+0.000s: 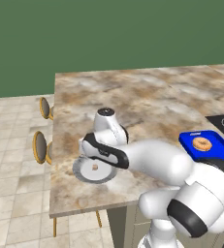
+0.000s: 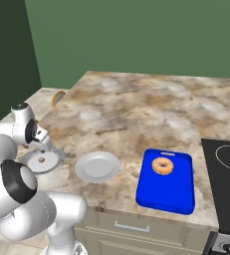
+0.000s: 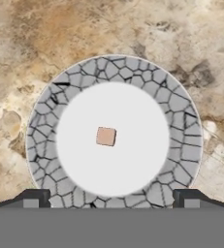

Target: Move the dessert items from the plates to the tray.

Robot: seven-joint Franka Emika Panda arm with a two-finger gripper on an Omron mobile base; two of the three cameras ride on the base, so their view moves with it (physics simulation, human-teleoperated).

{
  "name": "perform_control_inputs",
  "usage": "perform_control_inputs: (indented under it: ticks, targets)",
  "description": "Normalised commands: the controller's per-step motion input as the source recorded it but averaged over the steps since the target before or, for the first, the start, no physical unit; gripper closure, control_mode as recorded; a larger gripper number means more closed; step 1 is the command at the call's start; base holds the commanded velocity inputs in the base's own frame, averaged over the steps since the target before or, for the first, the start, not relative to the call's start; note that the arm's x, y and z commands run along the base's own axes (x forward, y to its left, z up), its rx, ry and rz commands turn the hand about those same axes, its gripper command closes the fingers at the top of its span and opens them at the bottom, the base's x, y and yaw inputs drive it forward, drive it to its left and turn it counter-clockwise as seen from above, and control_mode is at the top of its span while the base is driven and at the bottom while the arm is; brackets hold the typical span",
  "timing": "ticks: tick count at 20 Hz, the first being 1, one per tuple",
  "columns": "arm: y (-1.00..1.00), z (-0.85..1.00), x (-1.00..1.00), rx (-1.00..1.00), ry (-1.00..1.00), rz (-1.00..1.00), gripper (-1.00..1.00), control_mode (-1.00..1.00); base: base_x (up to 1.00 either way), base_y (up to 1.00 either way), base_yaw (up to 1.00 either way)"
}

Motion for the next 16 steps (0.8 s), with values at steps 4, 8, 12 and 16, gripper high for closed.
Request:
perform_control_inputs:
  ticks: [4, 8, 12, 16]
  targets:
    - [0.00, -0.19, 0.00, 0.00, 0.00, 0.00, -1.00, -1.00, 0.00, 0.00, 0.00]
    - [0.00, -0.25, 0.01, 0.00, 0.00, 0.00, -1.00, -1.00, 0.00, 0.00, 0.00]
    - [0.03, -0.25, 0.22, 0.00, 0.00, 0.05, -1.00, -1.00, 0.00, 0.00, 0.00]
    - [0.00, -0.04, 0.12, 0.00, 0.00, 0.06, -1.00, -1.00, 0.00, 0.00, 0.00]
